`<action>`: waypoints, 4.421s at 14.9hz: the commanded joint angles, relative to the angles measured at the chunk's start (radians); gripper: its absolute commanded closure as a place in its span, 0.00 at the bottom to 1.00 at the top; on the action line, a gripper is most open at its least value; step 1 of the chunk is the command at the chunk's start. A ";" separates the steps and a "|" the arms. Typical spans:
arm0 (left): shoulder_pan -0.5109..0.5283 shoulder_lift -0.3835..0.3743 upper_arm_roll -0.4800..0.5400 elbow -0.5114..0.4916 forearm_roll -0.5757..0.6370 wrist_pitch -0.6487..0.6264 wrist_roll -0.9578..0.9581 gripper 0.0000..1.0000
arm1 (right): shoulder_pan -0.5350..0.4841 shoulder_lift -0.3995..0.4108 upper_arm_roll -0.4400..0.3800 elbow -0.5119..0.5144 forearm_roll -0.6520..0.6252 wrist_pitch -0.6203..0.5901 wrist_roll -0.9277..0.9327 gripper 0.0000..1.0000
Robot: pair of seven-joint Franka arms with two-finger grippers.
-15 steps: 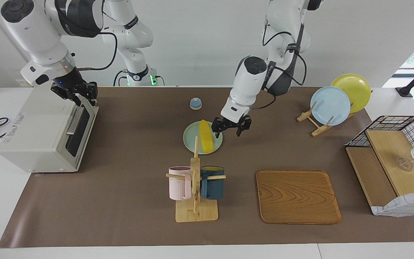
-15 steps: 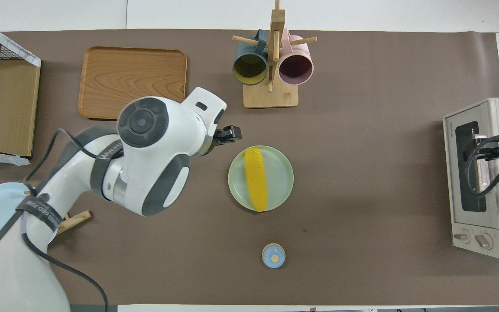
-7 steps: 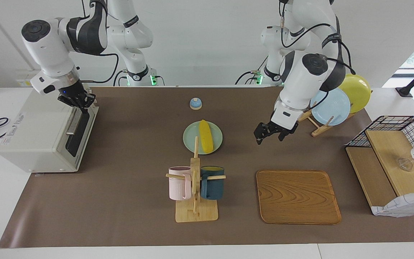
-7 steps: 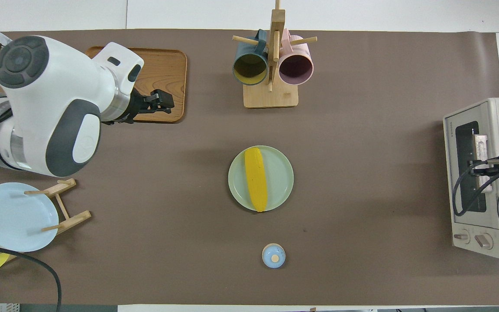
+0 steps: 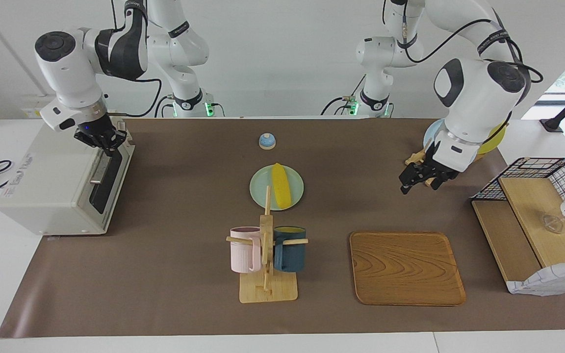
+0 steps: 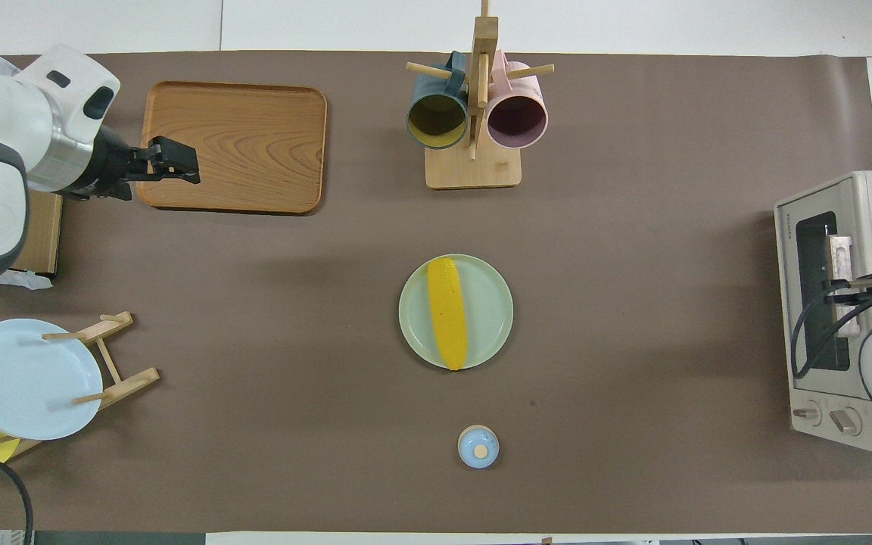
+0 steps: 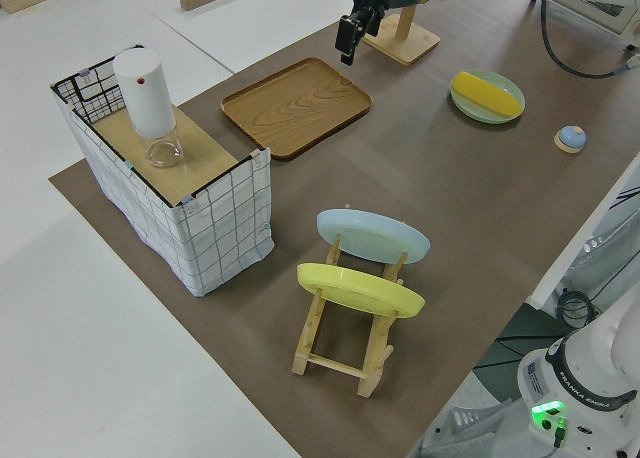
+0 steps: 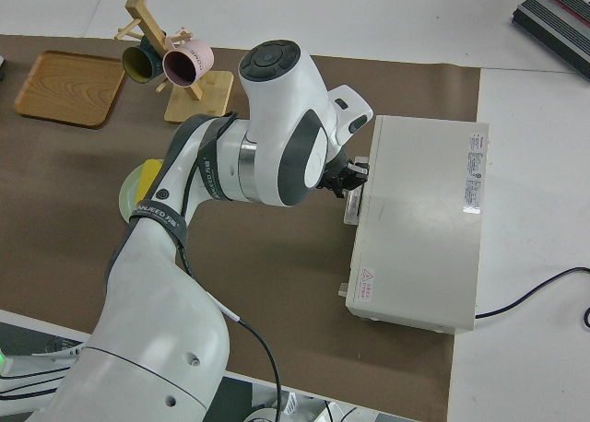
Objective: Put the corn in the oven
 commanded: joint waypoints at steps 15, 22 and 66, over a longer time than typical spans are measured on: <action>-0.018 -0.176 -0.008 -0.049 0.088 -0.327 0.019 0.00 | -0.018 -0.006 0.007 -0.058 -0.076 0.023 -0.001 1.00; -0.029 -0.174 -0.008 -0.040 0.051 -0.326 0.015 0.00 | -0.007 0.029 0.009 -0.077 -0.065 0.043 0.007 1.00; 0.000 -0.162 -0.027 0.011 0.071 -0.357 0.018 0.00 | 0.390 0.256 0.131 -0.083 0.232 0.423 0.317 0.00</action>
